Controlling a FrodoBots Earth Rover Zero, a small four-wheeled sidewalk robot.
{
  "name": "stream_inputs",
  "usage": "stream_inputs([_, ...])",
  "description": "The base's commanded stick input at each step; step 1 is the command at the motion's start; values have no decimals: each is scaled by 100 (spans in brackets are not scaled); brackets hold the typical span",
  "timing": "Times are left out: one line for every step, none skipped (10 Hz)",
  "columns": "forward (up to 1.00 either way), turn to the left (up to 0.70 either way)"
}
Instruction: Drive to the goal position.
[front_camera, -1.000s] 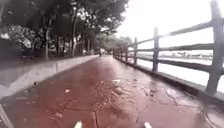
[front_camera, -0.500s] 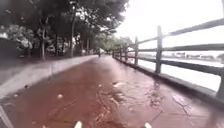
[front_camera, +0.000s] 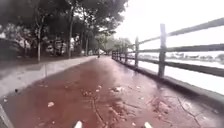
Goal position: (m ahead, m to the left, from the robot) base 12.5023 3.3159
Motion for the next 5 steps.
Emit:
stream_inputs([50, 13])
stream_inputs([50, 50])
stream_inputs([50, 50])
stream_inputs([50, 50])
stream_inputs([50, 50])
